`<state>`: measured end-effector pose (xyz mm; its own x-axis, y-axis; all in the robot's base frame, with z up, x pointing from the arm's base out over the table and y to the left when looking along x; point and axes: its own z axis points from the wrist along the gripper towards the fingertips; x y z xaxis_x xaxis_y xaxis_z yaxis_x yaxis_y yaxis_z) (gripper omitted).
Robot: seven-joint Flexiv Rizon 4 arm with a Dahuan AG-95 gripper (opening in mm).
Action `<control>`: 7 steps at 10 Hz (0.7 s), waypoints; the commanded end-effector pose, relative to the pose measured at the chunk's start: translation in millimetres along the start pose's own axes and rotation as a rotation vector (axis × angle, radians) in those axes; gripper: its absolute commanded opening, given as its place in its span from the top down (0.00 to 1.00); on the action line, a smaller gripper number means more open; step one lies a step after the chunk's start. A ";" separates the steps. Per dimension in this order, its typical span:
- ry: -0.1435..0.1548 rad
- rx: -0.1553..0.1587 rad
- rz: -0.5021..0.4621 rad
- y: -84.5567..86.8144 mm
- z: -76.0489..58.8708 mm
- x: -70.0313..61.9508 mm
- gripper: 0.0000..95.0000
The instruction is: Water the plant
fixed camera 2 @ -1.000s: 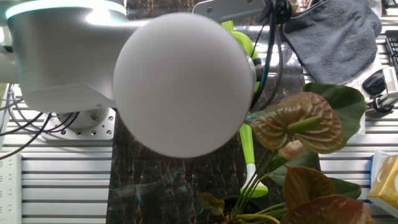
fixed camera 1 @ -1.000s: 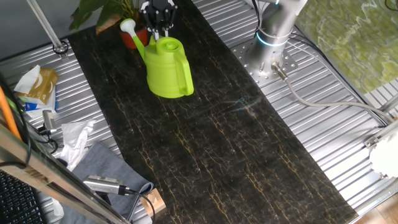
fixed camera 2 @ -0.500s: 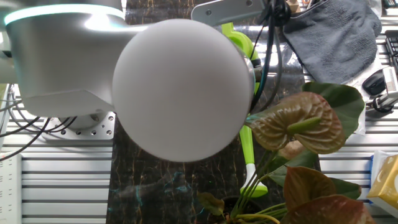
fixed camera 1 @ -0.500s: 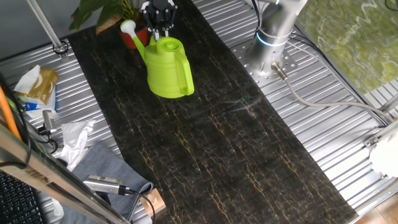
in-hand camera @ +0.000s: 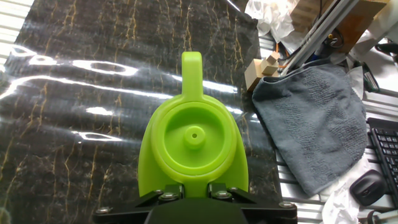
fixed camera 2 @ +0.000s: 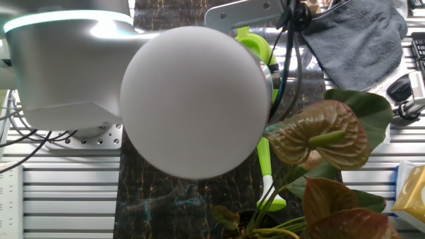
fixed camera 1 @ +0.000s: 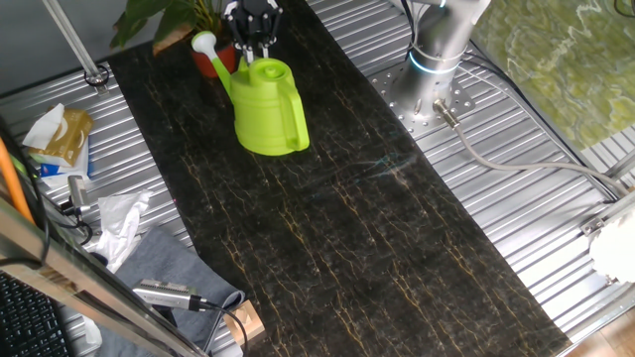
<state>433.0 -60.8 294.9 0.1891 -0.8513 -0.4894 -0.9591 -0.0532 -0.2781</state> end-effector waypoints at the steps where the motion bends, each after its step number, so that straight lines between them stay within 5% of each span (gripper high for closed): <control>1: -0.002 0.000 0.000 0.1 -1.6 0.2 1.00; 4: -0.019 0.005 0.007 0.2 -1.7 0.3 1.00; 7: -0.003 0.002 0.004 0.2 -1.7 0.3 1.00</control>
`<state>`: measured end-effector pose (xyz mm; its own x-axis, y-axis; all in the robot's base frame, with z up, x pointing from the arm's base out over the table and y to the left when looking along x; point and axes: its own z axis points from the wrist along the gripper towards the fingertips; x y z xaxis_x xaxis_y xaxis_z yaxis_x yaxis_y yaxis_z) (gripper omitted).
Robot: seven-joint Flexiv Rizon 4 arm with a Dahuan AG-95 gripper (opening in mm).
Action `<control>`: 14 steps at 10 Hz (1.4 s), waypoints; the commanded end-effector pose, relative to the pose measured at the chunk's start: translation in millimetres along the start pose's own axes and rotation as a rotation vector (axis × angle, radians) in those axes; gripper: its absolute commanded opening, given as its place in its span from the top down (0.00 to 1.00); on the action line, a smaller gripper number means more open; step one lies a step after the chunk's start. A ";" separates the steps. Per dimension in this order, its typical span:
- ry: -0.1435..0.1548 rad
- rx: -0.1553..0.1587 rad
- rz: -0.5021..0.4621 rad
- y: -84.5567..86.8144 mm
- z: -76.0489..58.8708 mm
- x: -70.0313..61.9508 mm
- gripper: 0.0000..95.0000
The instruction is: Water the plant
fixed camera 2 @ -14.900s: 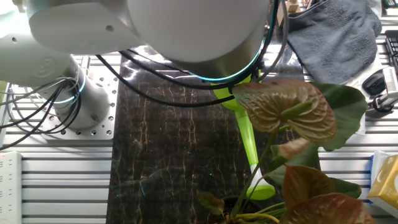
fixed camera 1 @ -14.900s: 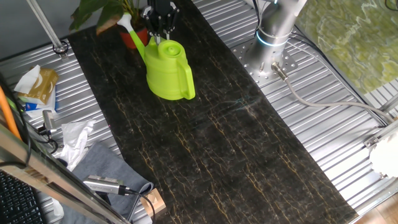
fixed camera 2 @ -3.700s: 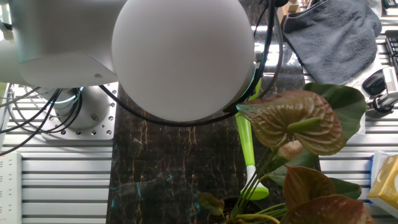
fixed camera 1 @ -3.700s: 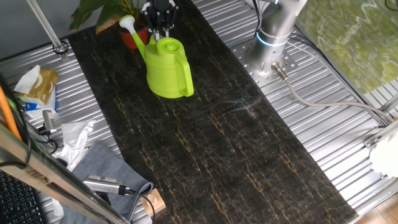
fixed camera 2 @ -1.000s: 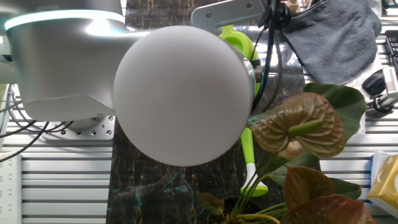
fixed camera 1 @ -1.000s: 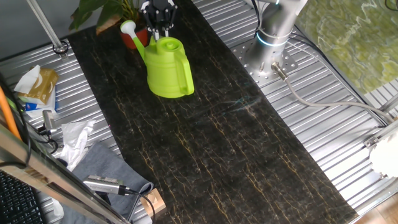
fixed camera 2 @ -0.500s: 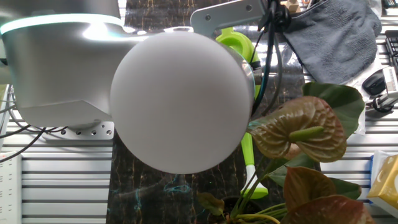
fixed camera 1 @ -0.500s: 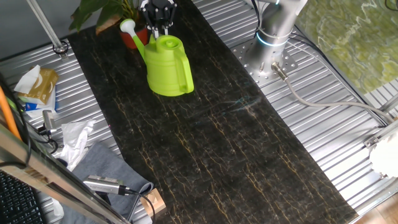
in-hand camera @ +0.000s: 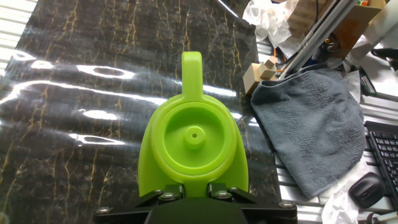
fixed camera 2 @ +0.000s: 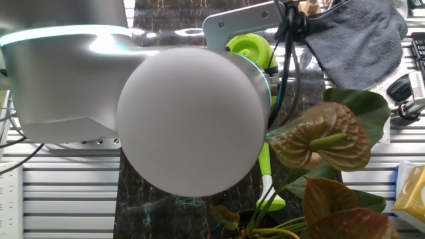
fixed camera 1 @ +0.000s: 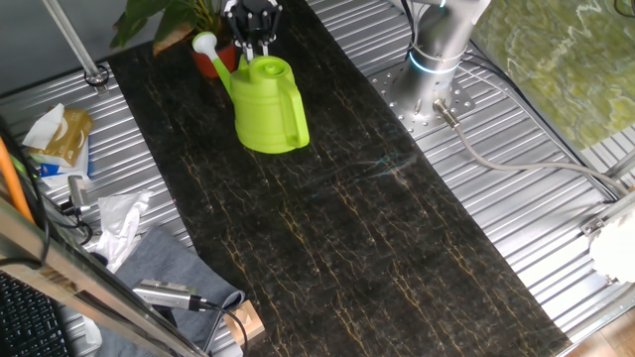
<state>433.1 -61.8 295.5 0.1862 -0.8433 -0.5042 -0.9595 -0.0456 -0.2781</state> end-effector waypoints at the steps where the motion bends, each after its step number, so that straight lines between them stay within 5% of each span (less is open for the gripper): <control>1: 0.028 -0.007 -0.005 0.5 -0.7 -0.2 1.00; 14: 0.010 -0.009 -0.005 4.0 -8.9 8.9 1.00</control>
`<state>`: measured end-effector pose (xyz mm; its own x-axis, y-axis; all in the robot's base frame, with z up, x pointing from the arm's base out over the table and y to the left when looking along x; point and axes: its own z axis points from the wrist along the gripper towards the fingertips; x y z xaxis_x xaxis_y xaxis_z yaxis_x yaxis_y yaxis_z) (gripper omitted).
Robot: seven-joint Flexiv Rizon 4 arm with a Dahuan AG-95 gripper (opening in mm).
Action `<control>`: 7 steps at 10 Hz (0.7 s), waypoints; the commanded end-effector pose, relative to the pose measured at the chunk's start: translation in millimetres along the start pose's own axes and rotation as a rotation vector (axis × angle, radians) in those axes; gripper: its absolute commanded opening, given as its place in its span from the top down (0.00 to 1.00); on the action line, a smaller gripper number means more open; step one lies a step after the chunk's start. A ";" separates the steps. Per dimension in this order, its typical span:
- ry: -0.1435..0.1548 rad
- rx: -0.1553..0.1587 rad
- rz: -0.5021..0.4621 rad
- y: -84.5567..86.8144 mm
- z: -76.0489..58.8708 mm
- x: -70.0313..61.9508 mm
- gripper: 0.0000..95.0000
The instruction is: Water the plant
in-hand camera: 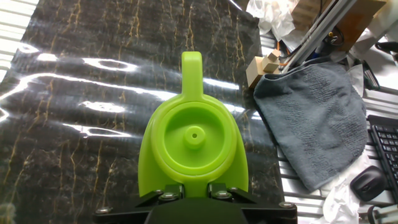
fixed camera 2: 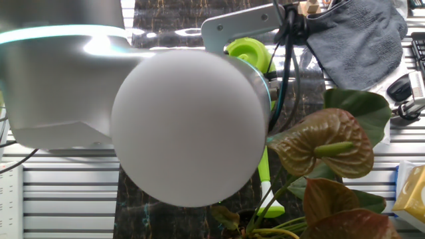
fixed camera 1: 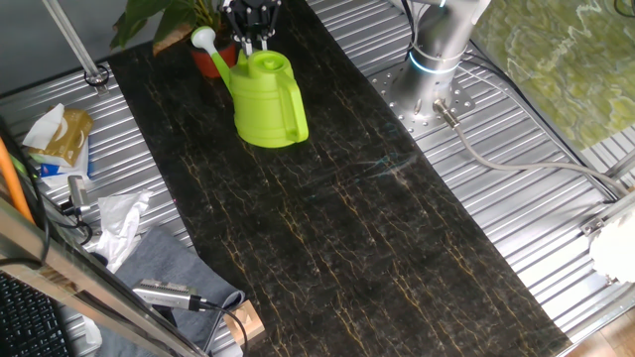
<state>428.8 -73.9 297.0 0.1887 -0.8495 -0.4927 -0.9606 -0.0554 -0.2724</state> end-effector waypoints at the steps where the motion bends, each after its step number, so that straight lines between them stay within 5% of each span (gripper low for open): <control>1: -0.003 0.001 0.000 -0.2 -0.6 0.4 1.00; 7: -0.006 0.001 -0.002 0.4 -2.3 1.8 1.00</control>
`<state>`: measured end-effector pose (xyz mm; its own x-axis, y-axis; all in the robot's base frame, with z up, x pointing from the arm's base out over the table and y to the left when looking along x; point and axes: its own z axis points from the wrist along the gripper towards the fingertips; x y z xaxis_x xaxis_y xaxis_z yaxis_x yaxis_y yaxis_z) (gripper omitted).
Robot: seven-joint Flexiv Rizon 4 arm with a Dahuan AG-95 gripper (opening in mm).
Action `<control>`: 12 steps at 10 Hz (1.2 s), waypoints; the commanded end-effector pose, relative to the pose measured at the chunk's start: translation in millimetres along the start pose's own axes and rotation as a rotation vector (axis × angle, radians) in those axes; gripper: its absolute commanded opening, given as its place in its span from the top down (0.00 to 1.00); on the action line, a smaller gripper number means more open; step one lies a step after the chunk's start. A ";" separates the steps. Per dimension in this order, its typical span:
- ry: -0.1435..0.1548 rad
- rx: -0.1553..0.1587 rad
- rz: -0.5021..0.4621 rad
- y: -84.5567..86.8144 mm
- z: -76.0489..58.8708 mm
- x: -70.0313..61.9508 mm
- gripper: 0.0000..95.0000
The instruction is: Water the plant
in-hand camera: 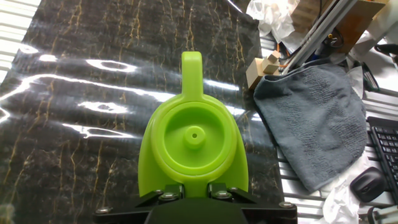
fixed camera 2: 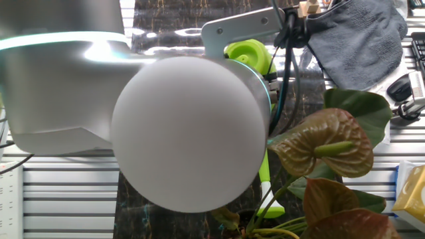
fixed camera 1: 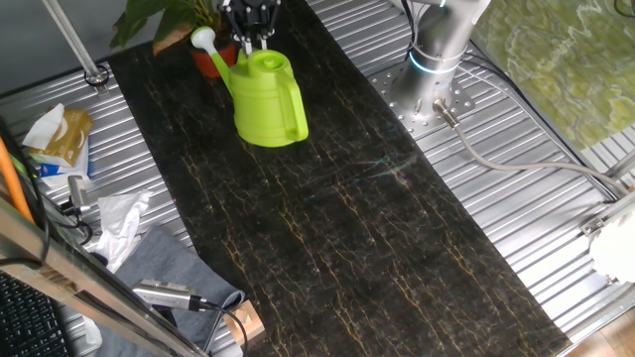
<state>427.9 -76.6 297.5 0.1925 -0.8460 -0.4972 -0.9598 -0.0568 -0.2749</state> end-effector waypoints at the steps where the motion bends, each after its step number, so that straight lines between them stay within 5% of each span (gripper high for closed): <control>1: 0.001 -0.001 -0.001 -0.3 -0.2 0.1 1.00; 3: 0.019 -0.009 0.004 -0.1 -0.2 0.2 1.00; 5: 0.100 -0.038 0.025 -0.2 0.8 0.2 1.00; 12: 0.128 -0.041 0.034 -0.4 3.1 -0.1 1.00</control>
<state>428.1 -74.7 294.1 0.1333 -0.9095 -0.3938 -0.9732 -0.0449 -0.2256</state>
